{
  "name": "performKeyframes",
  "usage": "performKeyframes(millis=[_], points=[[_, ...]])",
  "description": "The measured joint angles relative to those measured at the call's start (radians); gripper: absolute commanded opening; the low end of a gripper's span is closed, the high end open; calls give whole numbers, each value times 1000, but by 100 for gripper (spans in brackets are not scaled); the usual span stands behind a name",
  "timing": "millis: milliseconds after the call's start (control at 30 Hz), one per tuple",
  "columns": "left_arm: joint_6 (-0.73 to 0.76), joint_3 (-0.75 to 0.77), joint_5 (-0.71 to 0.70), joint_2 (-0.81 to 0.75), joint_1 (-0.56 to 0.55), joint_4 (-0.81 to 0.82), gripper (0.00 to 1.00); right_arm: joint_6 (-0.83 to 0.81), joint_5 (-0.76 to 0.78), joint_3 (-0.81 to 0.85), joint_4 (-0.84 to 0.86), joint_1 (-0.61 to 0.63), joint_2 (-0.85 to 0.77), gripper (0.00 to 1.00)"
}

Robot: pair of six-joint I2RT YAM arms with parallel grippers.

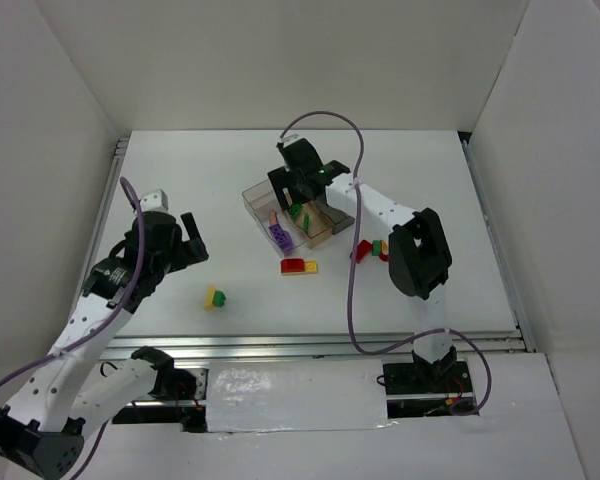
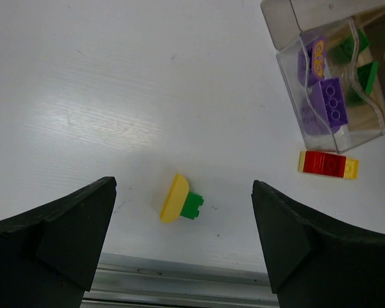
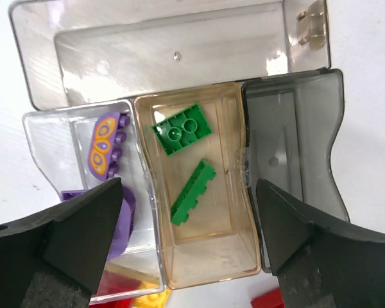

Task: Sort the legos into containers by color

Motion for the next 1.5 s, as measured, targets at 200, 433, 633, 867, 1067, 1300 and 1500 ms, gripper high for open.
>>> performKeyframes(millis=[200, 433, 633, 867, 1067, 1300, 1500], points=[[-76, -150, 124, 110, 2, 95, 95, 77, -48, -126, 13, 14, -173, 93], [-111, -255, 186, 245, 2, 173, 91, 150, -146, -374, 65, 142, -544, 94], [-126, -317, 217, 316, -2, 268, 83, 188, -158, -471, 104, 230, -591, 94], [-142, -363, 235, 404, -33, 322, 69, 215, -156, -497, 98, 256, -566, 94], [-155, -373, 232, 413, -55, 353, 10, 252, -155, -529, 121, 257, -566, 98], [-179, -373, 241, 359, -72, 357, 0, 407, -209, -727, 241, 217, -634, 98], [-295, -348, 296, 142, -97, 337, 0, 549, -371, -1147, 689, 291, -819, 96]])
